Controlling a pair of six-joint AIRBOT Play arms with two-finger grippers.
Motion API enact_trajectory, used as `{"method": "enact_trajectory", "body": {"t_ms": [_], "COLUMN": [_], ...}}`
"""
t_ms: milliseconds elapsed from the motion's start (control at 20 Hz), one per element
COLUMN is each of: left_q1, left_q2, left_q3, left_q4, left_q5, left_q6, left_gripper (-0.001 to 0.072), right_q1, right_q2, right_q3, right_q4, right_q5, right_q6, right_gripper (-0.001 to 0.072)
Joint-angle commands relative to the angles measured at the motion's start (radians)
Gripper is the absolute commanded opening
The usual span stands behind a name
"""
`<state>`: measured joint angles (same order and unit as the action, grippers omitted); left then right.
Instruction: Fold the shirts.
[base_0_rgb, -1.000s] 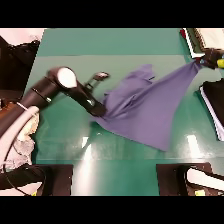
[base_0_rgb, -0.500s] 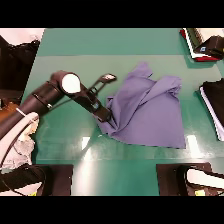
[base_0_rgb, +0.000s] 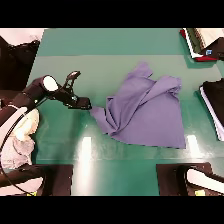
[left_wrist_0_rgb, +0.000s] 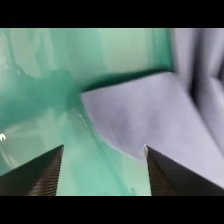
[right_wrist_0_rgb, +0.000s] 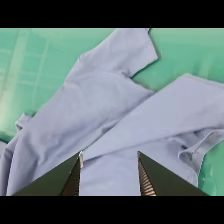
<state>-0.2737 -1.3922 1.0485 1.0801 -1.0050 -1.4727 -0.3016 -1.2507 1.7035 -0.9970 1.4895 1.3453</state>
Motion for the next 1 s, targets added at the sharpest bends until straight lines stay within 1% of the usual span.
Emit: {"method": "enact_trajectory", "body": {"t_ms": [0, 100, 200, 250, 350, 450, 500, 600, 750, 800, 950], "left_q1": [0.017, 0.017, 0.016, 0.016, 0.017, 0.016, 0.017, 0.017, 0.017, 0.017, 0.017], "left_q2": [-0.077, -0.106, -0.116, -0.116, -0.116, -0.116, -0.115, -0.102, -0.042, -0.019, 0.044], "left_q3": [-0.040, -0.040, -0.040, -0.040, -0.040, -0.040, -0.037, -0.021, 0.025, 0.039, 0.060], "left_q4": [-0.180, -0.288, -0.306, -0.302, -0.303, -0.307, -0.311, -0.307, -0.249, -0.231, -0.177], "left_q5": [0.053, 0.079, 0.079, 0.080, 0.090, 0.103, 0.103, 0.094, 0.096, 0.097, 0.103], "left_q6": [0.088, 0.130, 0.131, 0.132, 0.129, 0.135, 0.139, 0.164, 0.172, 0.172, 0.172], "left_gripper": [0.0637, 0.0637, 0.0635, 0.0606, 0.0597, 0.0038, 0.0024, 0.0024, 0.0023, 0.0024, 0.0024], "right_q1": [-0.001, -0.029, -0.067, -0.092, -0.137, -0.179, -0.195, -0.230, -0.277, -0.290, -0.303], "right_q2": [0.051, 0.098, 0.151, 0.180, 0.227, 0.266, 0.284, 0.322, 0.358, 0.360, 0.359], "right_q3": [-0.100, -0.207, -0.314, -0.369, -0.474, -0.592, -0.652, -0.783, -0.940, -0.985, -1.093], "right_q4": [-0.003, -0.002, -0.002, -0.002, -0.003, -0.033, -0.069, -0.173, -0.277, -0.289, -0.286], "right_q5": [0.011, 0.002, -0.025, -0.035, -0.038, -0.037, -0.036, -0.032, -0.022, -0.024, -0.042], "right_q6": [-0.001, -0.001, -0.001, -0.001, -0.001, -0.001, -0.001, -0.001, -0.001, -0.002, -0.059], "right_gripper": [0.0411, 0.0411, 0.0411, 0.0410, 0.0410, 0.0411, 0.0410, 0.0410, 0.0410, 0.0410, 0.0421]}}
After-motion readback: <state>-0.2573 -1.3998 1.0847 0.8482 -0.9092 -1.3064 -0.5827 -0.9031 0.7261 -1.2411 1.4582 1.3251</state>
